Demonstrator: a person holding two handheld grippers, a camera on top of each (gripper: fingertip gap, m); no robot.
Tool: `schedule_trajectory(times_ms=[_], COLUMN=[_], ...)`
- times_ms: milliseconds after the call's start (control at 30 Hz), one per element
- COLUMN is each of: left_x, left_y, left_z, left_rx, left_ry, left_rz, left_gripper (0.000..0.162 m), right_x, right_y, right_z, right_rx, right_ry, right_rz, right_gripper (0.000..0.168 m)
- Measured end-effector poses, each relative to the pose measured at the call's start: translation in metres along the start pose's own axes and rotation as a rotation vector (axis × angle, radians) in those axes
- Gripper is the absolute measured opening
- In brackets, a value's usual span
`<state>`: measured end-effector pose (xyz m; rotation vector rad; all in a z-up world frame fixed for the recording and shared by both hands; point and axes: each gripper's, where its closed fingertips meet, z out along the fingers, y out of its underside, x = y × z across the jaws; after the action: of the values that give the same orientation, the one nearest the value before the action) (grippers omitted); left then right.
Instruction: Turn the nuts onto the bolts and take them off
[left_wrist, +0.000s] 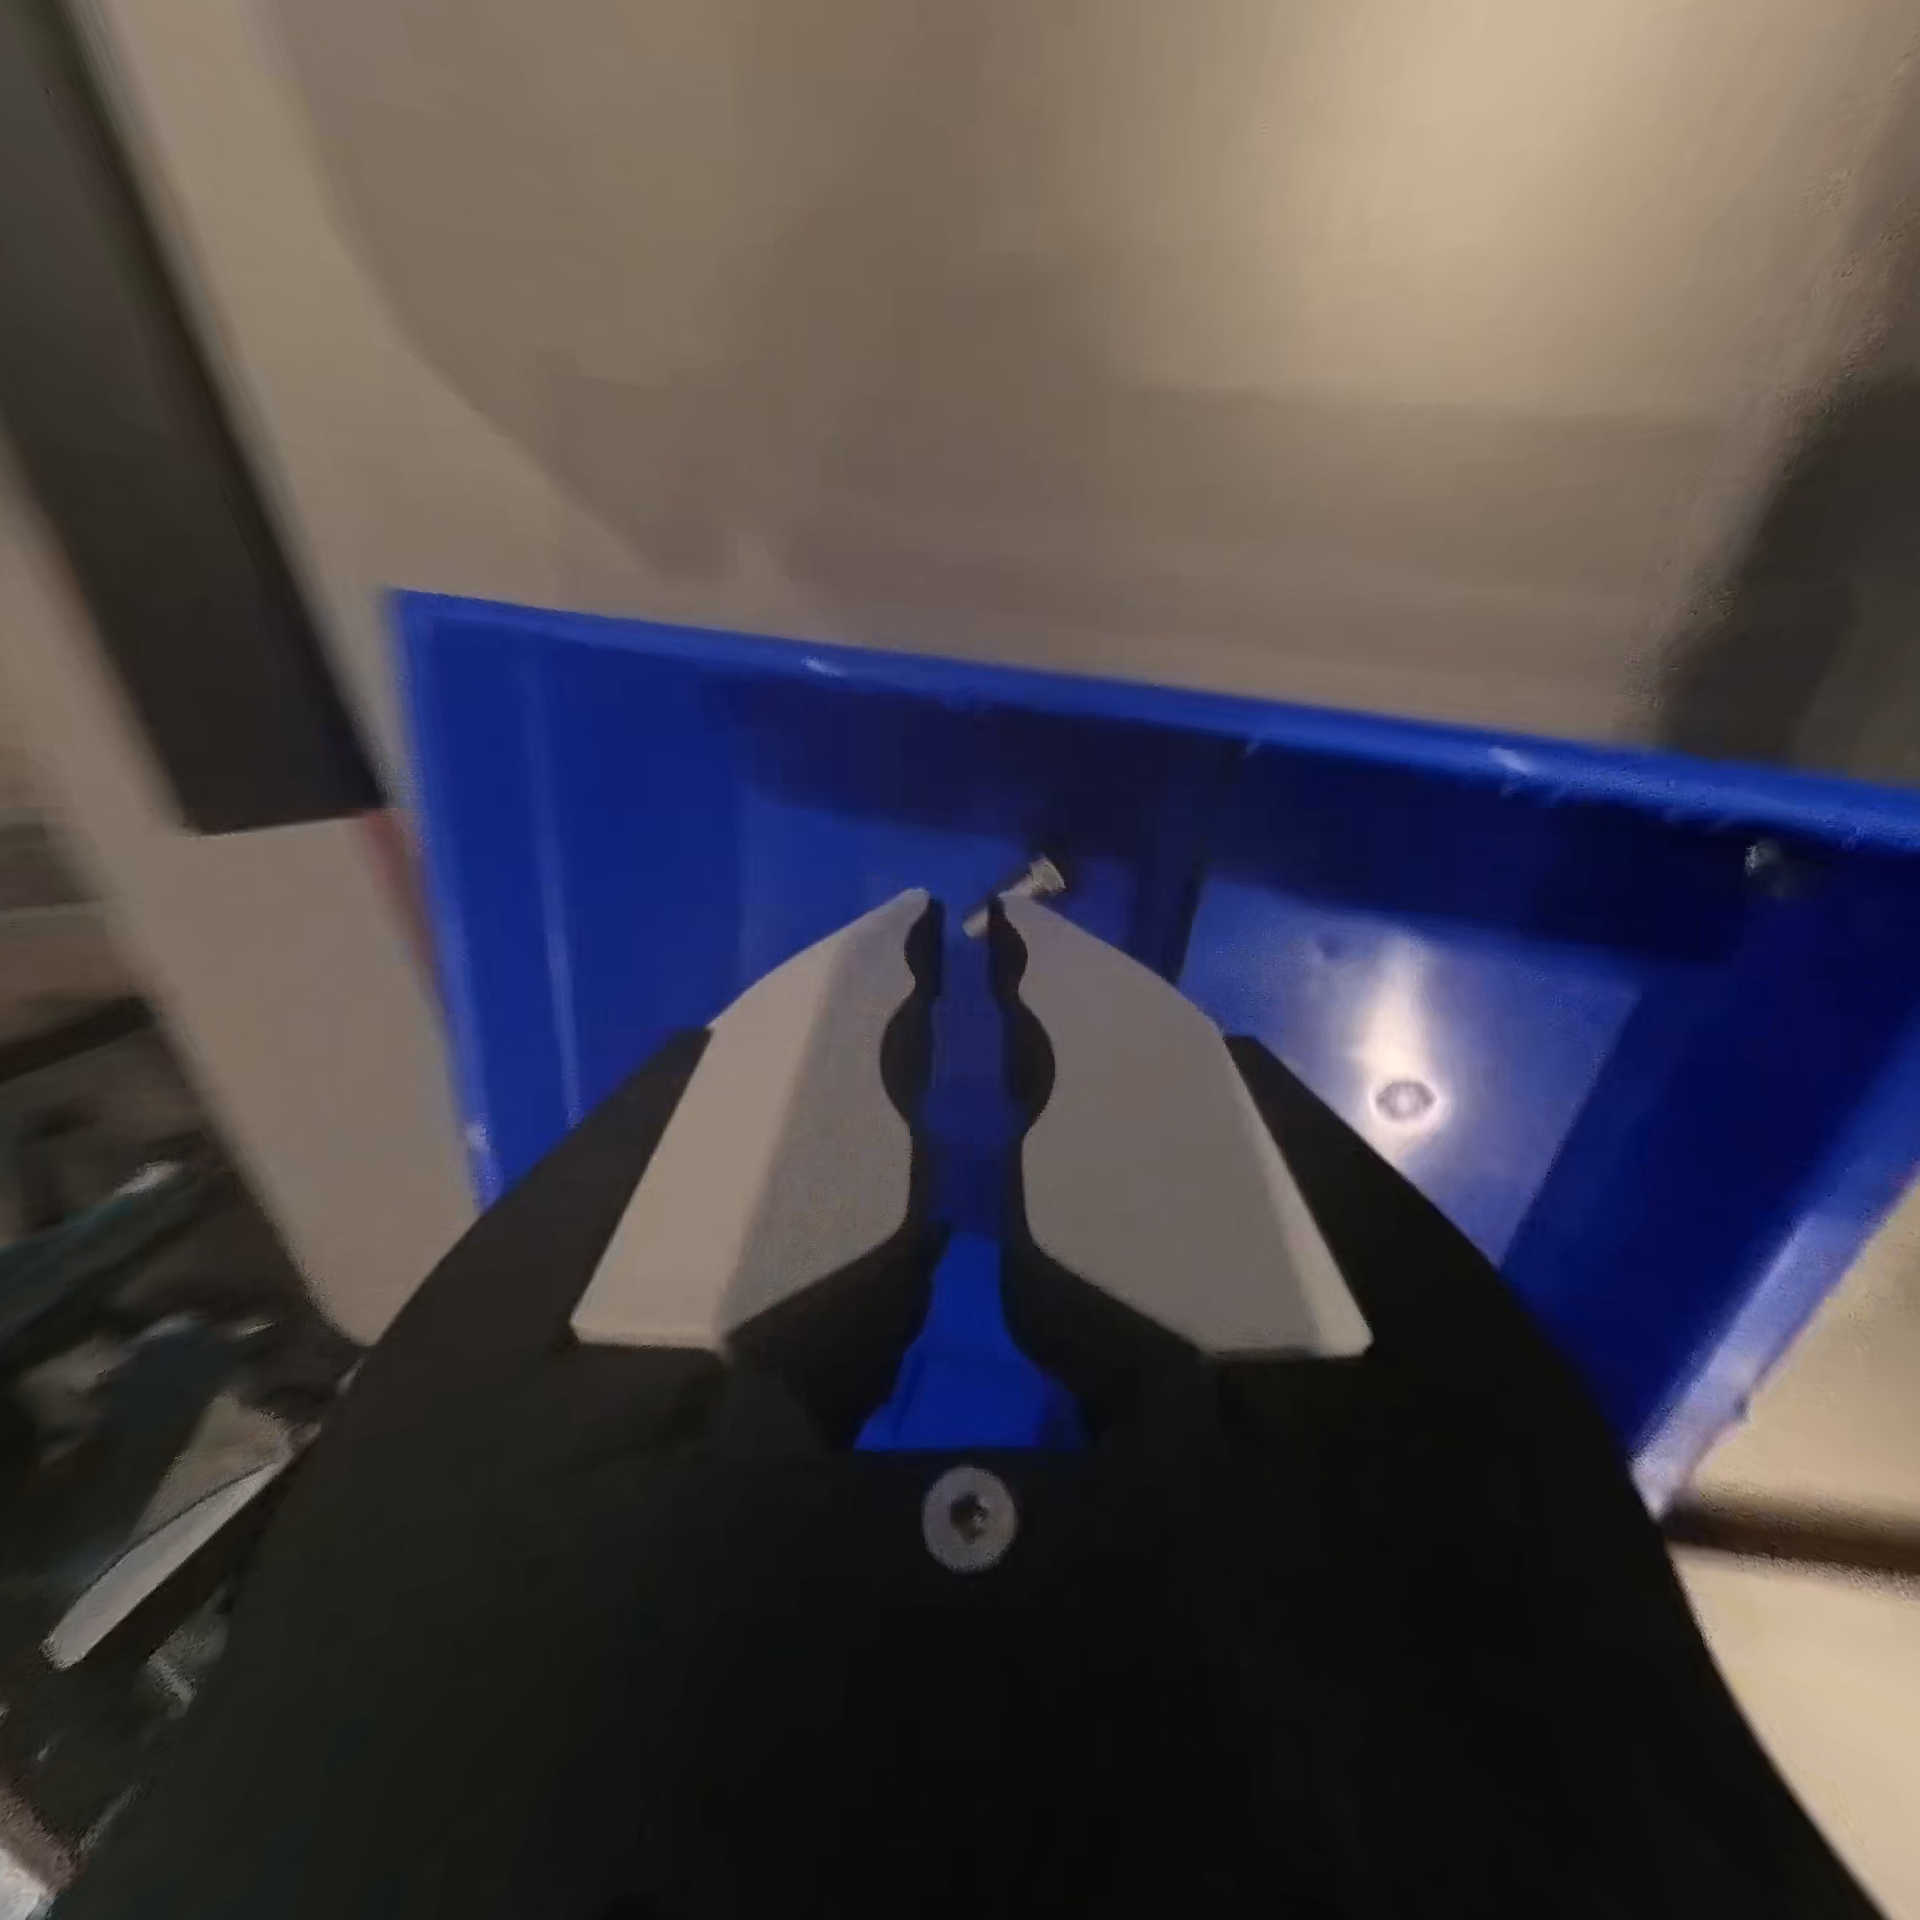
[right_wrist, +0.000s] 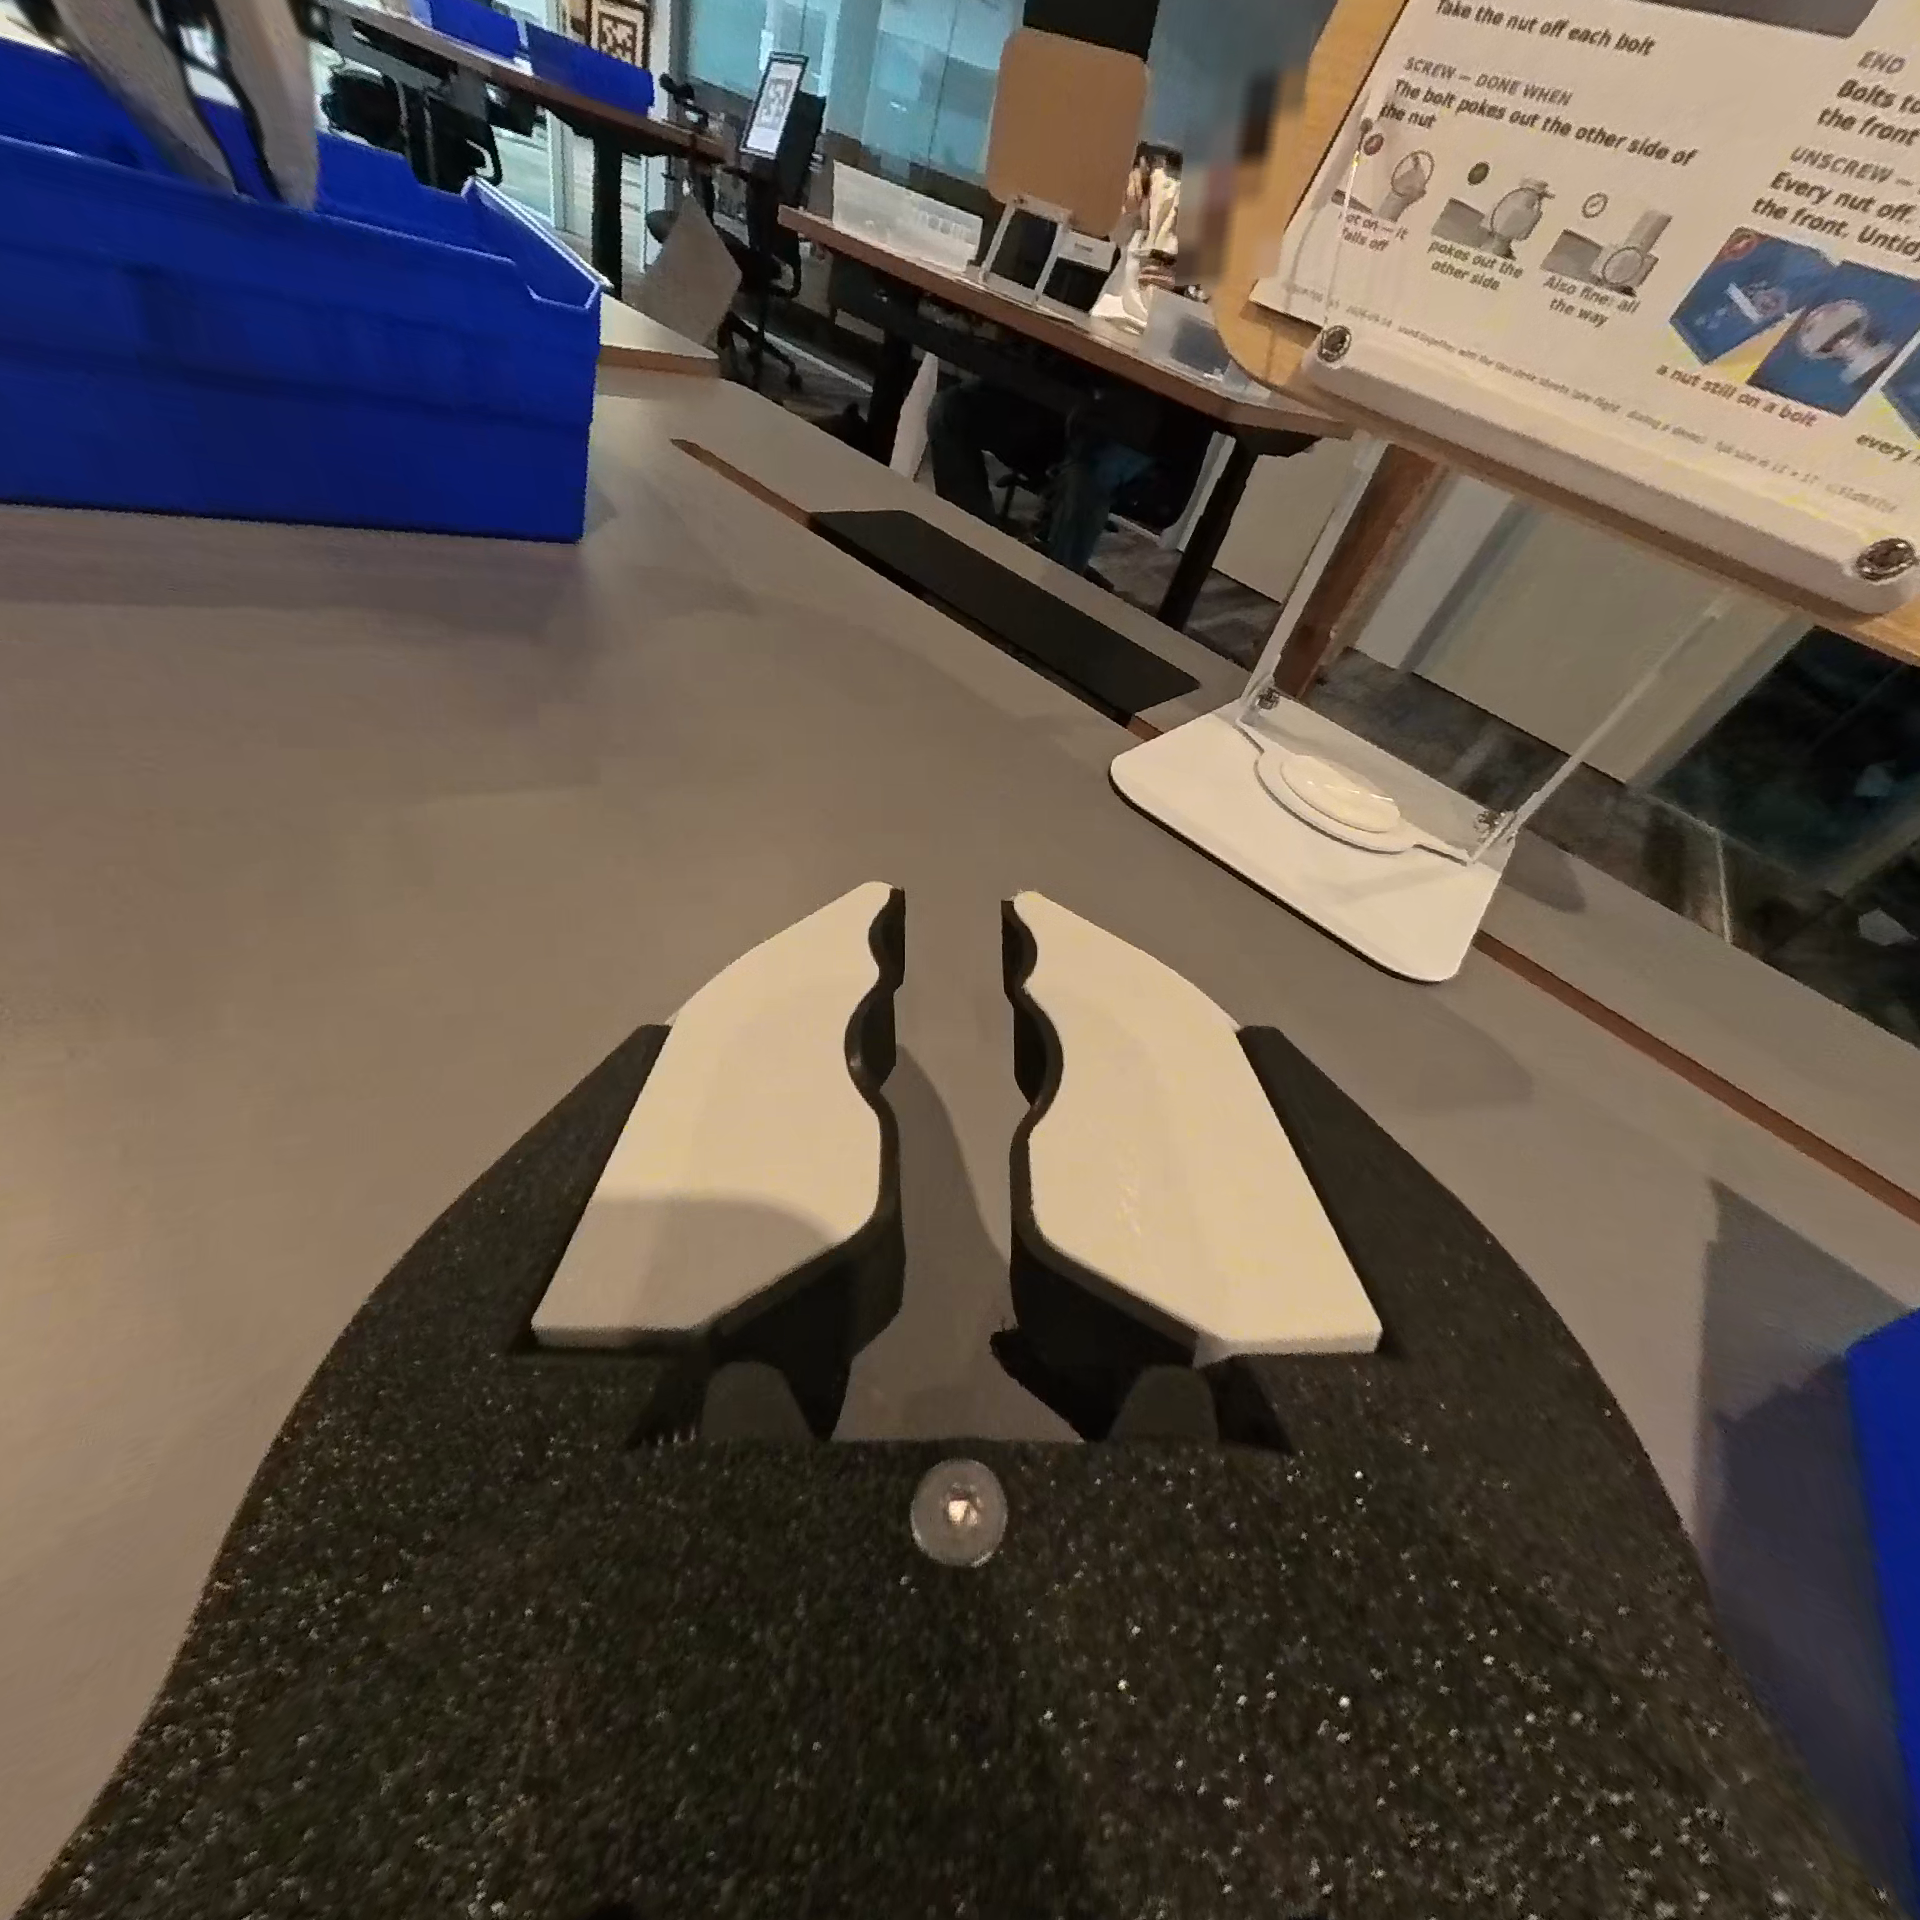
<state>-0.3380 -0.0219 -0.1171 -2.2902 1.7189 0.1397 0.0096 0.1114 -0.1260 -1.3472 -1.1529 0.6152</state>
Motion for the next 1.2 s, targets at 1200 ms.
schedule_trajectory(times_ms=[1200], left_x=[-0.004], left_y=[0.047], left_z=[0.053], left_rx=[-0.292], left_ry=[0.200], left_rz=[0.273], left_gripper=[0.010], right_x=[-0.003], right_y=[0.004], right_z=[0.004], right_rx=[-0.027], right_ry=[-0.037], right_rz=[0.007], right_gripper=[0.011])
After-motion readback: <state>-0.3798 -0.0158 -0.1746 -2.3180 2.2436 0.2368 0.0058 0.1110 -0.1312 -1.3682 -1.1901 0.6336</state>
